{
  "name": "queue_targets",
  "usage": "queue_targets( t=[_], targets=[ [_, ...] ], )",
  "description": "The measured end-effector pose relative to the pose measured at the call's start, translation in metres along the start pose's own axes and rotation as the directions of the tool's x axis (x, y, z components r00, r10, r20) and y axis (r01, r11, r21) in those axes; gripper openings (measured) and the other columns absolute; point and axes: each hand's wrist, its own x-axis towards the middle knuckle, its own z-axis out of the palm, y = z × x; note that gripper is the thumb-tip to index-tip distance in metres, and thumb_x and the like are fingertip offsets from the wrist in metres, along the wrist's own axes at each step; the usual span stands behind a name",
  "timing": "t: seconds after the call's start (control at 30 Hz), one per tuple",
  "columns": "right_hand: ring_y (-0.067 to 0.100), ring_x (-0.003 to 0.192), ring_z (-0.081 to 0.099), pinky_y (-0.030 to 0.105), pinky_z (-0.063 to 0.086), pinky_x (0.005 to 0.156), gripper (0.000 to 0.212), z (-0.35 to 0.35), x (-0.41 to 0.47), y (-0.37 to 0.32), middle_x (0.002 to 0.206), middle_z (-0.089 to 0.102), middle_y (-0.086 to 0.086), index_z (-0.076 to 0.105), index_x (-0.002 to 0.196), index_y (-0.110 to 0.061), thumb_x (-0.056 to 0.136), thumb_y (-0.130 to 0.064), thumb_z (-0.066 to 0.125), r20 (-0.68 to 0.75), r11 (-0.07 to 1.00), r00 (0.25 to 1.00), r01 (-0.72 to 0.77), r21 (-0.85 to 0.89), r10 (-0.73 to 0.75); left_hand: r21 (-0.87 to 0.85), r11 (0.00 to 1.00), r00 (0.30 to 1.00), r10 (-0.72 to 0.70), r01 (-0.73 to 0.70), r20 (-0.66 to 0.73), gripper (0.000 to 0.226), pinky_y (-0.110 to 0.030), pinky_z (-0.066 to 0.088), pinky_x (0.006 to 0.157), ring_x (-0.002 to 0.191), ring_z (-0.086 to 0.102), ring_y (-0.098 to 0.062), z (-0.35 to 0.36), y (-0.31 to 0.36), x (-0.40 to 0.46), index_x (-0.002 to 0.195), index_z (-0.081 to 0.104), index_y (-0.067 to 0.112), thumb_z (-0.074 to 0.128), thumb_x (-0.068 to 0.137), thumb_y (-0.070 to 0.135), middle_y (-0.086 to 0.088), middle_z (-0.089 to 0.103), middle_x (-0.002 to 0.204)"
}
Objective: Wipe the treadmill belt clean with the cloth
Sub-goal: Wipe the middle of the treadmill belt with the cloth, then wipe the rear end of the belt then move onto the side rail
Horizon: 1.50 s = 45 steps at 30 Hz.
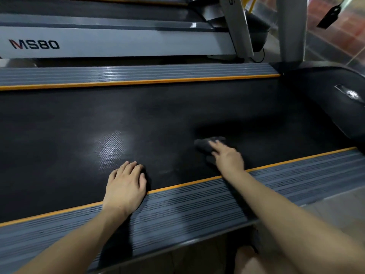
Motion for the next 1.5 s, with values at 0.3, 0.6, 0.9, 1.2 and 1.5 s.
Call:
queue_targets(
  t=[0.3, 0.6, 0.9, 1.2, 1.5],
  targets=[
    [0.027, 0.115, 0.057, 0.037, 0.048, 0.087, 0.037, 0.029, -0.034, -0.093, 0.142, 0.05, -0.001, 0.05, 0.136, -0.036, 0.1, -0.025, 0.05, 0.016, 0.991, 0.992, -0.124, -0.048, 0.125, 0.004, 1.0, 1.0, 0.006, -0.006, 0.012, 0.049, -0.042, 0.03, 0.114, 0.144, 0.039, -0.018, 0.001, 0.001, 0.002, 0.125, 0.062, 0.03, 0.023, 0.099, 0.043, 0.006, 0.055, 0.145],
    [0.024, 0.123, 0.054, 0.036, 0.045, 0.099, 0.041, 0.04, -0.022, -0.107, 0.146, 0.05, -0.006, 0.05, 0.138, -0.043, 0.098, -0.03, 0.052, 0.085, 0.991, 0.988, 0.123, 0.043, -0.127, 0.038, 0.996, 0.996, -0.078, 0.076, 0.053, 0.049, -0.041, 0.03, 0.114, 0.147, 0.035, -0.018, -0.004, -0.007, -0.005, 0.129, 0.06, 0.029, 0.027, 0.094, 0.039, 0.005, 0.05, 0.151],
    [0.023, 0.126, 0.052, 0.034, 0.043, 0.1, 0.039, 0.065, -0.072, -0.187, 0.148, 0.048, -0.008, 0.053, 0.136, -0.04, 0.1, -0.026, 0.05, 0.138, 0.969, 0.961, 0.231, 0.086, -0.241, 0.028, 0.979, 0.974, -0.203, 0.201, 0.103, 0.041, -0.044, 0.03, 0.112, 0.145, 0.033, -0.022, -0.017, -0.026, -0.034, 0.128, 0.06, 0.03, 0.03, 0.101, 0.038, 0.004, 0.046, 0.153],
    [0.017, 0.134, 0.046, 0.031, 0.036, 0.108, 0.039, 0.049, -0.081, -0.196, 0.149, 0.046, -0.015, 0.058, 0.132, -0.044, 0.099, -0.024, 0.054, 0.294, 0.937, 0.893, 0.294, 0.19, -0.34, 0.034, 0.96, 0.937, -0.28, 0.279, 0.208, 0.043, -0.047, 0.032, 0.114, 0.136, 0.045, -0.029, -0.04, -0.036, -0.059, 0.132, 0.058, 0.027, 0.027, 0.103, 0.037, 0.001, 0.05, 0.15],
    [0.022, 0.138, 0.042, 0.036, 0.034, 0.113, 0.041, 0.041, -0.085, -0.195, 0.153, 0.038, -0.015, 0.054, 0.136, -0.042, 0.099, -0.025, 0.056, 0.368, 0.935, 0.87, 0.243, 0.259, -0.328, -0.049, 0.982, 0.856, -0.135, 0.183, 0.499, 0.052, -0.051, 0.003, 0.125, 0.157, 0.008, -0.028, -0.061, -0.06, -0.068, 0.161, 0.026, 0.03, 0.03, 0.11, 0.041, -0.003, 0.018, 0.17]
  ],
)
